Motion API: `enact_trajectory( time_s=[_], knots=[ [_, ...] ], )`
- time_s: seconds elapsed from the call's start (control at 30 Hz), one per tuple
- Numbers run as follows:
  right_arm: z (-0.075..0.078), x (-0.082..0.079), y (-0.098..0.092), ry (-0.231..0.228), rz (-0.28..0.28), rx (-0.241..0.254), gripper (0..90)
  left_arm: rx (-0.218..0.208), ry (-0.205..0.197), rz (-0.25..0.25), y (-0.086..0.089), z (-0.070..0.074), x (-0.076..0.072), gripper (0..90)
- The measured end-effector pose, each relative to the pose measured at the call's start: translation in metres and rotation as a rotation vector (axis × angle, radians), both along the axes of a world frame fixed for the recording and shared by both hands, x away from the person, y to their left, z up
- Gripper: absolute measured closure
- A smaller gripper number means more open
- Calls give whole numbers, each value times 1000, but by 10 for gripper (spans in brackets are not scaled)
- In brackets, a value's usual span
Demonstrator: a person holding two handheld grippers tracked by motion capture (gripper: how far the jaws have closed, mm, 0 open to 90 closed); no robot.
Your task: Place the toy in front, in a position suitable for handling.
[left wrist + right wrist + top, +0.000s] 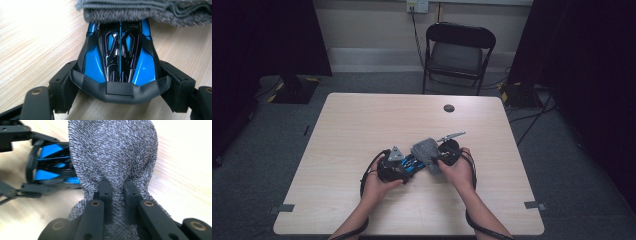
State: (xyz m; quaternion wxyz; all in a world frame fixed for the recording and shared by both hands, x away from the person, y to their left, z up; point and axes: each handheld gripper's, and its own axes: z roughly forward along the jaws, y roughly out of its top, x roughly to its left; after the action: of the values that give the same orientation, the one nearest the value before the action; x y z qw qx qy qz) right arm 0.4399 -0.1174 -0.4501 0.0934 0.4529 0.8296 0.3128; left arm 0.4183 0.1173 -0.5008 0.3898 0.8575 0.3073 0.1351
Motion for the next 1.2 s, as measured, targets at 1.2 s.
enact_trajectory(
  time_s=[1.2],
  knots=[
    [7, 0, -65, -51, -124, 28, 797, 0, 0, 1, 0, 0, 0, 240]
  ],
)
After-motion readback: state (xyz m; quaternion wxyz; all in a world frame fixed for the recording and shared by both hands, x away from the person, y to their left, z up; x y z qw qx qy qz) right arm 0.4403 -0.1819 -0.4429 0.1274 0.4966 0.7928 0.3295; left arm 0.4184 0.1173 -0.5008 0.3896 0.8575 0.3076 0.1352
